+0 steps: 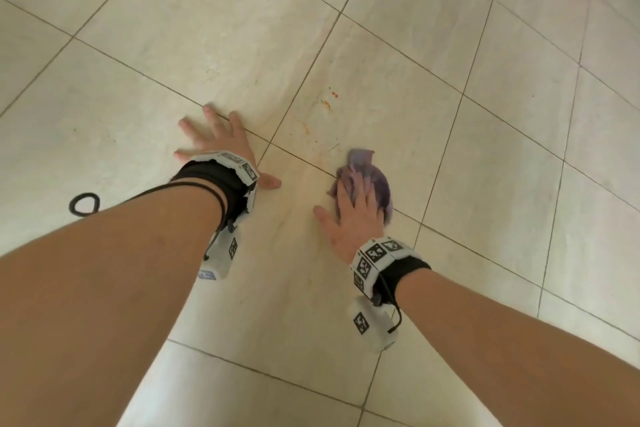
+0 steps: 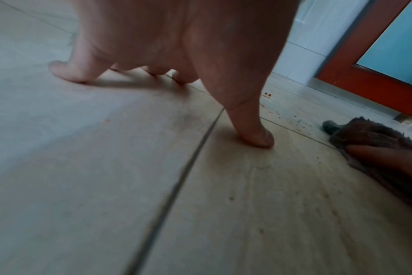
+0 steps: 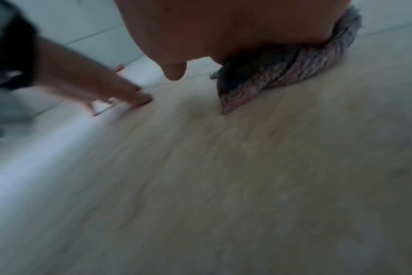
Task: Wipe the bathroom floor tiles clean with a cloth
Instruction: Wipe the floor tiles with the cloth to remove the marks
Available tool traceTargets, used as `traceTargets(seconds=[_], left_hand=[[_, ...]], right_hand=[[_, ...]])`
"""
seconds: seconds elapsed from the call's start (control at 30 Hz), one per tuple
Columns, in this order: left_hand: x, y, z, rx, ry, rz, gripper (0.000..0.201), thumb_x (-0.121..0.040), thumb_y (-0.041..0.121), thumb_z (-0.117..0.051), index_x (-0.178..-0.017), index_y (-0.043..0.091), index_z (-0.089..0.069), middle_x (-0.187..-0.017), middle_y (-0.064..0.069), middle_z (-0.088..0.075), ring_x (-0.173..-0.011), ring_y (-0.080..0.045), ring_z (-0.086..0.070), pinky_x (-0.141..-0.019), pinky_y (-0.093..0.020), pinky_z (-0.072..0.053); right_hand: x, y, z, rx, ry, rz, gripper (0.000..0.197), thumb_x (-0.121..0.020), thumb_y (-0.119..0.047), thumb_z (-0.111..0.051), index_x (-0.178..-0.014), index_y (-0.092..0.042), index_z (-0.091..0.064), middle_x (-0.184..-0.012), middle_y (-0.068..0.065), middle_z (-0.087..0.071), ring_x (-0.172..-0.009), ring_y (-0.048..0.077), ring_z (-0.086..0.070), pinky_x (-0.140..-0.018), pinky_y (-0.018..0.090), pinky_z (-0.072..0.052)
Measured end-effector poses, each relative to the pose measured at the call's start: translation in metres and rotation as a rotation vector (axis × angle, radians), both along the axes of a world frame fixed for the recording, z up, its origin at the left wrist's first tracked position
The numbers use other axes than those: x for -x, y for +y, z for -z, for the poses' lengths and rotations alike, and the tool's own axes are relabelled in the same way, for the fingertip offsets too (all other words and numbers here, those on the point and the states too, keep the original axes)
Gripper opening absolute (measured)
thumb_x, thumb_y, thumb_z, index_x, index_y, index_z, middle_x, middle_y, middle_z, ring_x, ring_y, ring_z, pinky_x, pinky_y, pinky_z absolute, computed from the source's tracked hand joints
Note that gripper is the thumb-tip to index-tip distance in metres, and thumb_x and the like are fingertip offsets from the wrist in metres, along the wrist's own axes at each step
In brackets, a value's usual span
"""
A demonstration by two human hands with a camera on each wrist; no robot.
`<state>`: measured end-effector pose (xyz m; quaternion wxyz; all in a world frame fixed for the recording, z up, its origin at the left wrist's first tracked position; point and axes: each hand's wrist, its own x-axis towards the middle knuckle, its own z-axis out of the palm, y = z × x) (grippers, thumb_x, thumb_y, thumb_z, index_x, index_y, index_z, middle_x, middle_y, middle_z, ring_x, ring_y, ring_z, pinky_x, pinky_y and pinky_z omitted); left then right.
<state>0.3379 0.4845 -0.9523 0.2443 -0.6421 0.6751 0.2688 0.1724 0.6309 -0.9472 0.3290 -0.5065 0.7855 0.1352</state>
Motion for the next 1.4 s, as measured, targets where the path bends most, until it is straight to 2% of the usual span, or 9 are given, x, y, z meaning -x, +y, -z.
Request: traceTargets(seconds=[0.13,0.23,0.4,0.57,0.67,0.83,1.0,1.23,1.4], left_hand=[[-0.024,-0.01,0.006,0.041,0.011,0.155,0.131,-0.055,0.078,-0.074,-0.153,0.029,-0.004,-0.159,-0.004,0.008,-0.14,-0.049,-0.003,-0.099,-0.067,-0.037],[-0.034,-0.011,0.01,0.039,0.041,0.172,0.126,-0.058,0.075,-0.075,-0.153,0.035,-0.002,-0.16,0.001,0.015,-0.144,-0.044,0.009,-0.104,-0.07,-0.026],[-0.032,-0.012,0.01,0.038,0.034,0.154,0.127,-0.057,0.075,-0.076,-0.153,0.036,-0.003,-0.16,0.001,0.014,-0.144,-0.044,0.009,-0.104,-0.07,-0.028],[-0.029,-0.014,0.011,0.037,0.038,0.149,0.128,-0.057,0.076,-0.075,-0.153,0.035,-0.001,-0.16,0.0,0.016,-0.144,-0.046,0.01,-0.104,-0.071,-0.028],[-0.023,-0.021,0.013,0.041,0.046,0.11,0.125,-0.056,0.082,-0.07,-0.153,0.036,-0.004,-0.159,-0.005,0.014,-0.141,-0.051,0.007,-0.106,-0.071,-0.025],[-0.006,-0.032,0.008,0.055,0.038,0.024,0.132,-0.051,0.085,-0.069,-0.151,0.041,0.003,-0.158,-0.011,0.018,-0.139,-0.056,0.004,-0.105,-0.071,-0.025],[0.001,-0.038,-0.001,-0.003,0.05,-0.03,0.136,-0.051,0.078,-0.077,-0.151,0.042,0.008,-0.158,-0.009,0.024,-0.141,-0.055,0.008,-0.099,-0.072,-0.029],[0.002,-0.047,-0.01,-0.105,0.088,-0.049,0.139,-0.054,0.073,-0.08,-0.15,0.045,0.016,-0.155,-0.011,0.034,-0.138,-0.059,0.016,-0.1,-0.075,-0.025],[0.006,-0.048,-0.01,-0.136,0.065,-0.075,0.141,-0.052,0.071,-0.082,-0.148,0.048,0.018,-0.153,-0.009,0.038,-0.138,-0.058,0.018,-0.098,-0.077,-0.025]], right_hand=[[-0.043,-0.019,0.004,0.027,-0.062,-0.188,0.075,-0.095,-0.067,-0.022,-0.155,-0.031,0.005,-0.159,-0.003,0.027,-0.145,0.02,0.027,-0.117,0.05,0.01],[-0.036,-0.056,0.012,0.056,-0.026,-0.238,0.071,-0.096,-0.065,-0.022,-0.155,-0.034,0.002,-0.16,-0.004,0.024,-0.147,0.02,0.023,-0.117,0.051,0.007],[-0.01,-0.119,0.011,0.038,-0.016,-0.164,0.067,-0.097,-0.062,-0.024,-0.155,-0.036,-0.002,-0.161,-0.004,0.021,-0.149,0.022,0.016,-0.117,0.053,0.001],[-0.027,-0.059,0.001,0.112,-0.011,-0.309,0.069,-0.097,-0.062,-0.023,-0.156,-0.031,-0.004,-0.162,-0.003,0.016,-0.149,0.024,0.015,-0.12,0.053,0.002],[-0.027,-0.016,0.004,0.01,0.01,-0.353,0.068,-0.097,-0.063,-0.023,-0.155,-0.034,-0.002,-0.162,-0.005,0.018,-0.148,0.025,0.019,-0.119,0.054,0.004],[-0.011,-0.075,0.013,0.066,0.001,-0.267,0.067,-0.097,-0.062,-0.028,-0.154,-0.039,-0.003,-0.161,-0.009,0.018,-0.147,0.024,0.021,-0.115,0.055,0.009],[0.004,-0.106,0.017,0.061,0.063,-0.37,0.072,-0.094,-0.064,-0.032,-0.154,-0.039,-0.001,-0.161,-0.007,0.019,-0.147,0.025,0.02,-0.118,0.057,0.005],[0.003,-0.154,0.004,-0.092,0.098,-0.344,0.086,-0.087,-0.072,-0.039,-0.152,-0.041,0.008,-0.158,-0.004,0.029,-0.146,0.027,0.023,-0.117,0.057,0.001],[0.008,-0.163,-0.005,-0.142,0.0,-0.338,0.083,-0.09,-0.07,-0.039,-0.153,-0.041,0.006,-0.159,-0.006,0.028,-0.146,0.027,0.023,-0.119,0.054,0.0]])
